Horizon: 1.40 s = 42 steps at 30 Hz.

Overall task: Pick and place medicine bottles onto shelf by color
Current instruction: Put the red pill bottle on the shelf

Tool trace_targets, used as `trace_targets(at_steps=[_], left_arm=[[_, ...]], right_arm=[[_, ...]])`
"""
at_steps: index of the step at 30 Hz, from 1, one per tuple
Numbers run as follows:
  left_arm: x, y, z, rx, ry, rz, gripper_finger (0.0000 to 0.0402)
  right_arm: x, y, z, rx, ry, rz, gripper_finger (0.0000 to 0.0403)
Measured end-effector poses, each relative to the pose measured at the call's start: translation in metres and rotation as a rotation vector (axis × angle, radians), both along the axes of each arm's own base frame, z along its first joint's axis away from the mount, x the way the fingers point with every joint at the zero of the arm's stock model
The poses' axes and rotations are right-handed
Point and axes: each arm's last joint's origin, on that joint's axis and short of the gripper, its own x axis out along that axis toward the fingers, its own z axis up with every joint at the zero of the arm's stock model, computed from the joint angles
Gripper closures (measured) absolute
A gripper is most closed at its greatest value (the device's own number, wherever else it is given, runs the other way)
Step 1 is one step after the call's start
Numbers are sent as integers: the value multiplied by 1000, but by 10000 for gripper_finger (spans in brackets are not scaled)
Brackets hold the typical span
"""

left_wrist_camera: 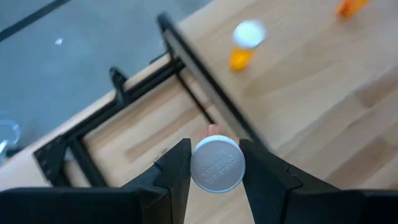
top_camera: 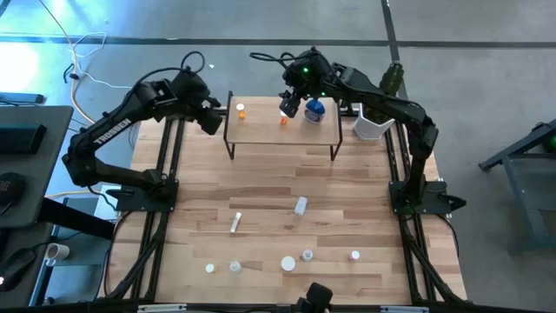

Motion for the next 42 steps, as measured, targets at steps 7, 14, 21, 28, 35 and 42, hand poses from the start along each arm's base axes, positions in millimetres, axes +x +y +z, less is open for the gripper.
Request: trace_targets(at_steps=[7,14,21,28,35,42], left_arm=[[16,-8,13,59,-72,-78,284],[43,-5,3,8,-37,-149,284],[68,8,-13,-35,33,-185,284],[85,20,-35,-93,103,-185,284],[93,26,-47,-121,138,-184,284],[95,28,-50,-129,149,-182,284]], right_arm=[[-5,-8,0,-30,14,-63,199],[-10,-17,1,-33,15,-91,199],[-14,-24,1,-34,17,-108,199],[-18,-30,1,-38,26,-119,199],[-20,-32,1,-49,34,-118,199],[-21,-34,0,-58,47,-112,199]])
